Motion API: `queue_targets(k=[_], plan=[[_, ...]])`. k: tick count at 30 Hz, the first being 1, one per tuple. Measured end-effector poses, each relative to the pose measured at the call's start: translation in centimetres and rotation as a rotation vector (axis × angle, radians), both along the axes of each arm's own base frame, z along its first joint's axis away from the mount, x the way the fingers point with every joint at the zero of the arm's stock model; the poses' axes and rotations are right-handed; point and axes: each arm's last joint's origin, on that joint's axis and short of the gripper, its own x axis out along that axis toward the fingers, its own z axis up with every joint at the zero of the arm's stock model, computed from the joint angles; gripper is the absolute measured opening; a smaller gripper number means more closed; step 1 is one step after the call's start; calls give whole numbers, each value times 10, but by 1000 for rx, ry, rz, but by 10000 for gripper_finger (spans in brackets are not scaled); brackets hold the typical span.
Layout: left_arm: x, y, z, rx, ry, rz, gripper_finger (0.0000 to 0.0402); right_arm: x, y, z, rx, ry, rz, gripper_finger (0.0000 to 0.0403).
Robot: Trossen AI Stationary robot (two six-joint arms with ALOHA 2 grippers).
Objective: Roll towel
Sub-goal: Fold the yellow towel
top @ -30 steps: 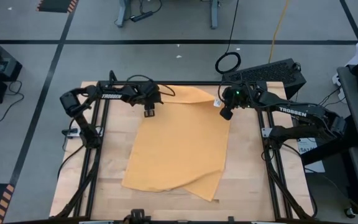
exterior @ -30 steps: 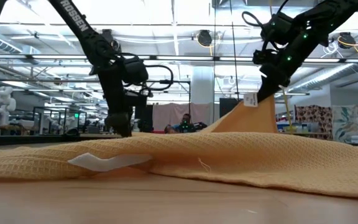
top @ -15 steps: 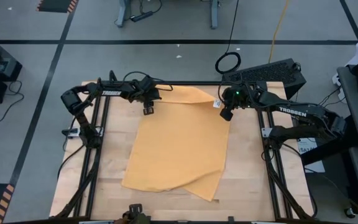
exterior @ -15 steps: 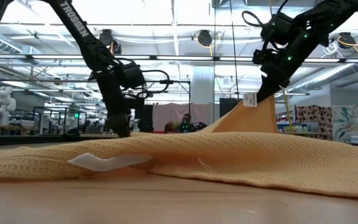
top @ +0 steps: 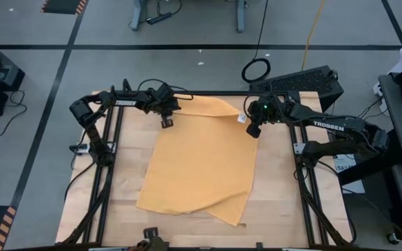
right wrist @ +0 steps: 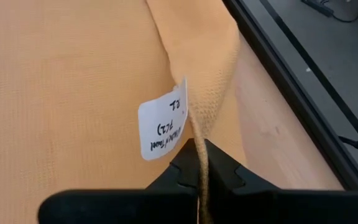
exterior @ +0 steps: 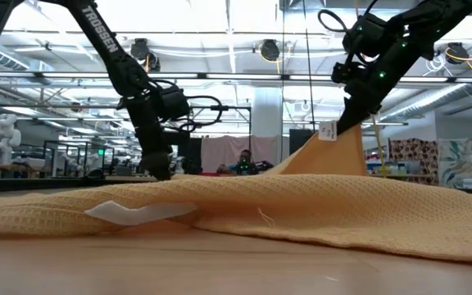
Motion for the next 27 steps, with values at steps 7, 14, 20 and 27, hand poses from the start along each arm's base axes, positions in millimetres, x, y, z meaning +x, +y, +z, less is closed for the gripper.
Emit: queue_targets(k=[7,14,20,27], plan=[[-11,-16,43,34,15,65,2,-2,1,-2,11,26,6,0],[-23,-56,88,-6,-45,80,1,-2,3,-3,62,22,22,0],[-29,-98,114,-57,-107,94,1,0,11,-4,159,-10,109,0],[-27,-132,154,119,-360,73,0,-2,14,21,-51,-128,53,0]])
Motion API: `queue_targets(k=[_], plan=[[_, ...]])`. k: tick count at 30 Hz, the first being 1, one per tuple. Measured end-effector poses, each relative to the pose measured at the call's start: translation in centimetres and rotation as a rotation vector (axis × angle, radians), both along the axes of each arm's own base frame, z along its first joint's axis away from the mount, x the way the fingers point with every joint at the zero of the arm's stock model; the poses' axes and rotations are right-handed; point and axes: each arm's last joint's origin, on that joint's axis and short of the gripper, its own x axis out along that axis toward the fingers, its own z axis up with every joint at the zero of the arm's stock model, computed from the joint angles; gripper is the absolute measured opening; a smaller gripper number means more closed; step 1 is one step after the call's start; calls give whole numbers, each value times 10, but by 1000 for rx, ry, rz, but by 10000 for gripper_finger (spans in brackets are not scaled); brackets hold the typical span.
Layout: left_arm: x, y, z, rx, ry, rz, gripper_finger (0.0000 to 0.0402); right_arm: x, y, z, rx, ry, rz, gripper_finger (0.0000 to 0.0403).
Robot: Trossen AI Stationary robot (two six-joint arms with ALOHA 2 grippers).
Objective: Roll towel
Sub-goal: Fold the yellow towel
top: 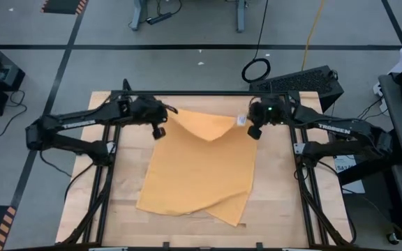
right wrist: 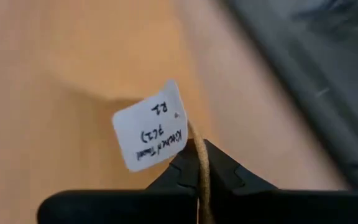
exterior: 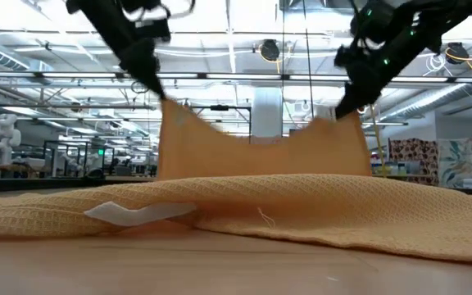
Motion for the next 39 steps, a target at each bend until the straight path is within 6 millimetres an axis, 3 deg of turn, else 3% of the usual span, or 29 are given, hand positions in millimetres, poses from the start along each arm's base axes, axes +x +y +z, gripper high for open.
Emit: queue_targets(k=[3,7,14,17,20,30,39], plan=[[1,2,23,183,-155,55,0,-4,-3,24,-205,-118,-71,0],[3,20,44,342,-312,126,0,-11,-15,49,-399,-258,-153,0],[-3,86,66,519,-521,249,0,-24,-62,79,-660,-507,-271,0],[-10,99,80,520,-571,204,0,-29,-71,106,-671,-623,-221,0],[-13,93,91,513,-601,138,0,-29,-68,125,-628,-655,-115,0],[-15,87,61,284,-375,135,0,-23,-76,86,-347,-360,-127,0],[-23,70,39,65,-195,157,0,-32,-56,59,36,-203,-113,0]])
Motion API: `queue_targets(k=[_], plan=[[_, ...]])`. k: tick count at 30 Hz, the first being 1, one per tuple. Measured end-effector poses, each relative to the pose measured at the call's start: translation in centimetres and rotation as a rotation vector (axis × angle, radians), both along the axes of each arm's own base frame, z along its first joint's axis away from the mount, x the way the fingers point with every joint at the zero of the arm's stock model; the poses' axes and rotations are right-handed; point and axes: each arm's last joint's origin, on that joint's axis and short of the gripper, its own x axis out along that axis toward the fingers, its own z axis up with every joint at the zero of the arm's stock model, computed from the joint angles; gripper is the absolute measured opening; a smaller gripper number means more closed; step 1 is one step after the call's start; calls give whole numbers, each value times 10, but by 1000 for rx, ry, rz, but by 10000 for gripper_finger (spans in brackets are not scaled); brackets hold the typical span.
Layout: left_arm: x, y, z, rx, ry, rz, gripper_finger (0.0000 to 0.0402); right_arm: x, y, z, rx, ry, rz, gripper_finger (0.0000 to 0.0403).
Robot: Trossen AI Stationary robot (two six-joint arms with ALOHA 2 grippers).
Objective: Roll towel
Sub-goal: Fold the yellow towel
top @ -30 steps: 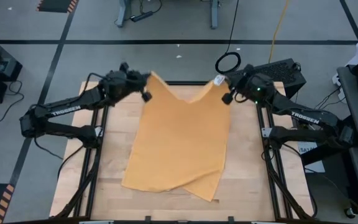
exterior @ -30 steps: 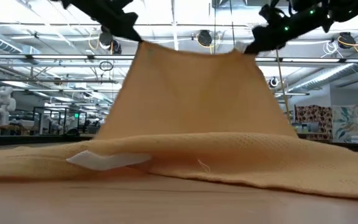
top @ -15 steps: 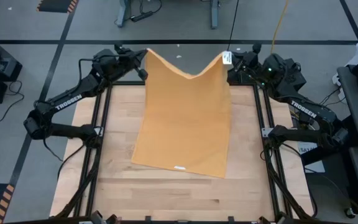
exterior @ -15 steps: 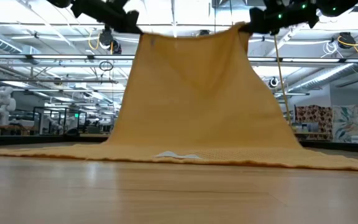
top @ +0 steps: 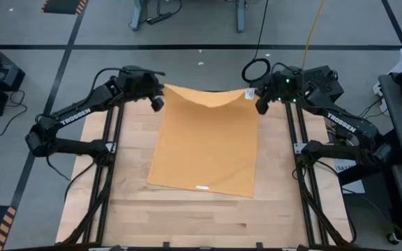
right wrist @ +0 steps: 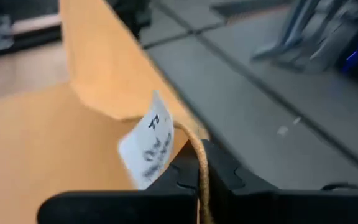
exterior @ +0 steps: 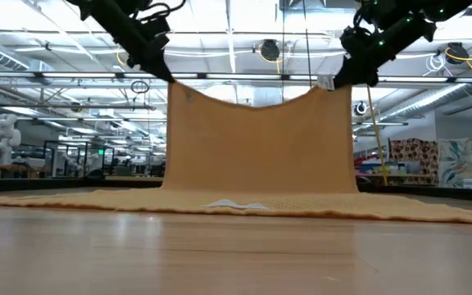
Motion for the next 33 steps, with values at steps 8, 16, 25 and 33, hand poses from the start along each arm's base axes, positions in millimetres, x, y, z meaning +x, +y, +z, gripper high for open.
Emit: queue_targets(k=[8,16,25,33], plan=[[-4,-9,-24,-145,94,23,0,6,26,-17,176,122,96,0],[4,-39,-25,-213,128,-96,0,14,57,-22,305,171,170,0],[6,-80,-24,-292,159,-197,0,5,101,-8,353,129,199,0],[-7,-113,-13,-313,126,-238,0,-3,136,1,368,91,213,0]])
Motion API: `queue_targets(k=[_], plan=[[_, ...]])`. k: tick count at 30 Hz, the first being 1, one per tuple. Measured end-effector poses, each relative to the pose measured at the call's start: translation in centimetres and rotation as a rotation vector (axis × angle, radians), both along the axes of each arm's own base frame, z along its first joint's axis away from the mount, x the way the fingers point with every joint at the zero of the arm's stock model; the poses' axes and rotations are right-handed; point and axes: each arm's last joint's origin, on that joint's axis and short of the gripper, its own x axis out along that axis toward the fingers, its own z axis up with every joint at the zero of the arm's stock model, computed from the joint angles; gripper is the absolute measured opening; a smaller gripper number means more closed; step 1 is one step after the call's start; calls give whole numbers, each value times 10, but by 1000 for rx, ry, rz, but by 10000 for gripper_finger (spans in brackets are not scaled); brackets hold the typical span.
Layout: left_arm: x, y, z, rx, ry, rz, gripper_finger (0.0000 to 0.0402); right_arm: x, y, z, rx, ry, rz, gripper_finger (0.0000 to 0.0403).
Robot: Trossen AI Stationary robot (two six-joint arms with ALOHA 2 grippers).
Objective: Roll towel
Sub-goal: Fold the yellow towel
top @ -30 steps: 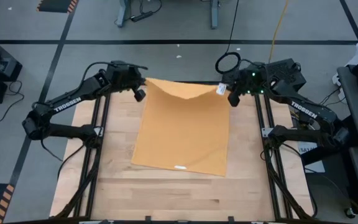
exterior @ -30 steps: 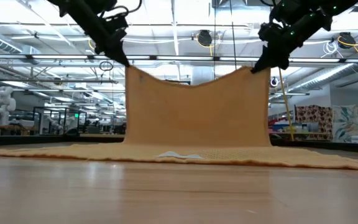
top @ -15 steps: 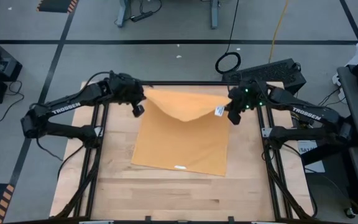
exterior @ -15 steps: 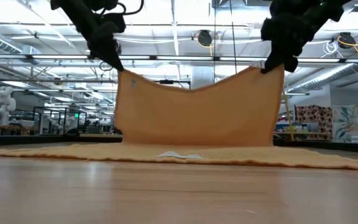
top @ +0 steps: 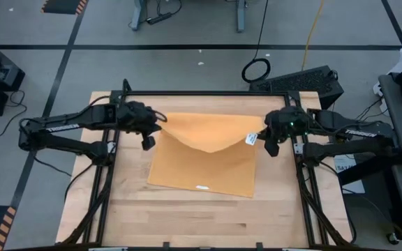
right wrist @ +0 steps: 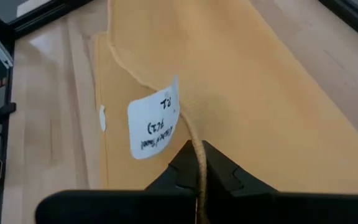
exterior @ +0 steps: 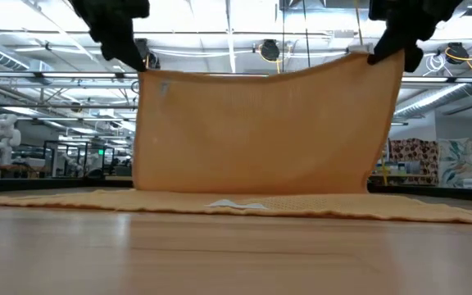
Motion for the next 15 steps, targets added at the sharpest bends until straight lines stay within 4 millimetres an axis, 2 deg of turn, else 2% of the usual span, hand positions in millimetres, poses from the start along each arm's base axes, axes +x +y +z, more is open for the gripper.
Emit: queue_targets(k=[9,15], plan=[[-24,-10,14,110,-54,98,0,11,31,-7,23,43,-7,0],[-31,-15,15,38,-60,63,0,18,54,-15,66,81,13,0]])
